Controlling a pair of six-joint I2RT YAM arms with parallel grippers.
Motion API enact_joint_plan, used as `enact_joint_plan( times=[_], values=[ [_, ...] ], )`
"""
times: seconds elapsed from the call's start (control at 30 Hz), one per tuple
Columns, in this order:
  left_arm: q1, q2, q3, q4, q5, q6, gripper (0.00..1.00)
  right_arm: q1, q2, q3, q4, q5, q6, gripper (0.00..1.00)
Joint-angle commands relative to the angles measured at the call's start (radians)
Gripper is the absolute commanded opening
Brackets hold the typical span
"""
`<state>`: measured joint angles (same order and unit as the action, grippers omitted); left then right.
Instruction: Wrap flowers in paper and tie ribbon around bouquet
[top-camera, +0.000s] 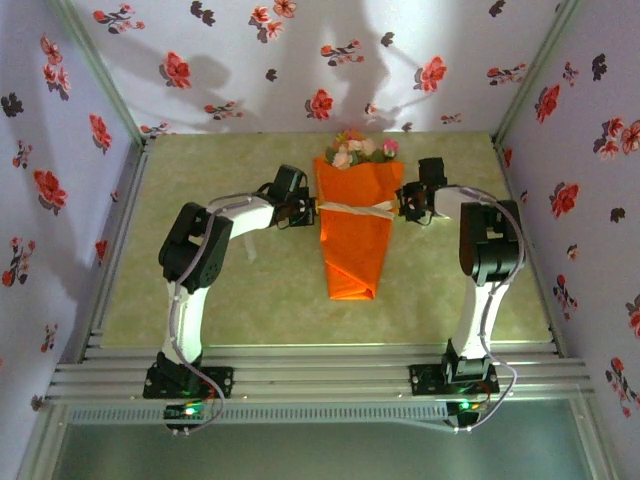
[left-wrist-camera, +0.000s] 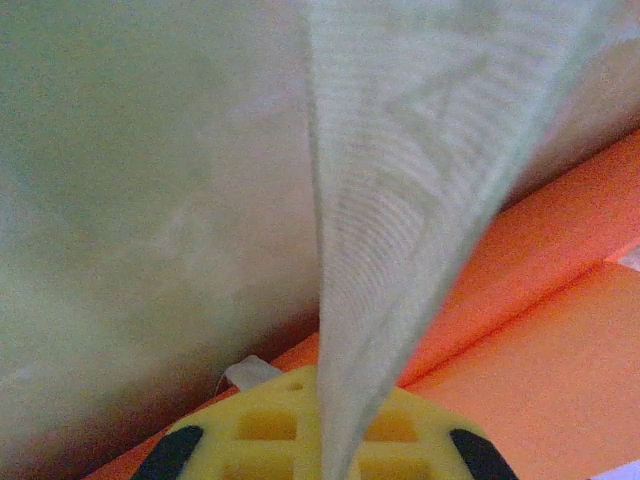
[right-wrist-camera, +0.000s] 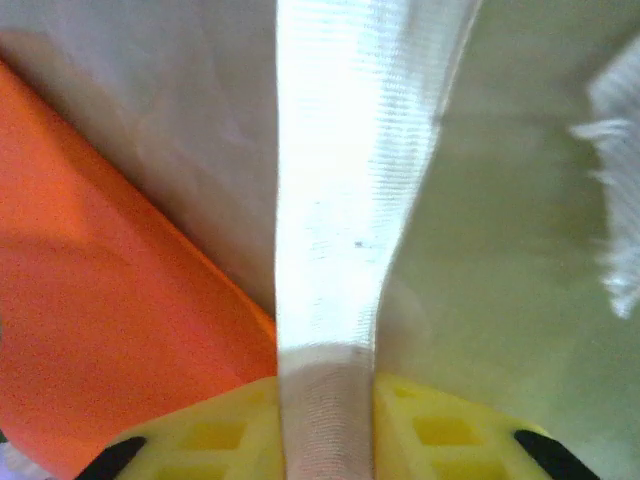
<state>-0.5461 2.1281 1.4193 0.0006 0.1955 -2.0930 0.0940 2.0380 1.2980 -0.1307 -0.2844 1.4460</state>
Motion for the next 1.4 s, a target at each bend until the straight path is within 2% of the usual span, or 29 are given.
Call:
enact_joint_plan(
  times=[0.0, 0.1, 0.2, 0.5, 0.8, 1.03, 1.2, 1.37],
  values=[
    [-0.006, -0.017, -0.010, 0.007, 0.018, -0.038, 0.00, -0.006, 0.024, 0.031, -0.012, 0.017, -0.001, 0.17],
    [-0.004, -0.020, -0.013, 0.009, 0.016, -0.035, 0.00, -0.004, 0.016, 0.031, -0.020, 0.021, -0.003, 0.06],
    [0.004, -0.026, -0.007, -0.002, 0.015, -0.013, 0.00, -0.004, -0.010, 0.027, -0.041, 0.039, -0.013, 0.00],
    [0.078, -0.083, -0.039, -0.023, 0.008, 0.065, 0.00, -0.033, -0.112, 0.038, -0.159, 0.089, -0.134, 0.00],
    [0.234, -0.159, -0.214, 0.120, 0.026, 0.062, 0.00, -0.215, -0.152, -0.088, -0.144, -0.004, -0.230, 0.00],
    [0.339, -0.219, -0.328, 0.180, 0.027, 0.048, 0.00, -0.334, -0.159, -0.097, -0.144, -0.013, -0.250, 0.00],
    [0.399, -0.255, -0.403, 0.227, 0.030, 0.019, 0.00, -0.387, -0.150, -0.073, -0.152, -0.021, -0.253, 0.00],
    [0.440, -0.272, -0.433, 0.240, 0.039, 0.021, 0.00, -0.386, -0.145, -0.069, -0.148, -0.027, -0.250, 0.00]
  ],
)
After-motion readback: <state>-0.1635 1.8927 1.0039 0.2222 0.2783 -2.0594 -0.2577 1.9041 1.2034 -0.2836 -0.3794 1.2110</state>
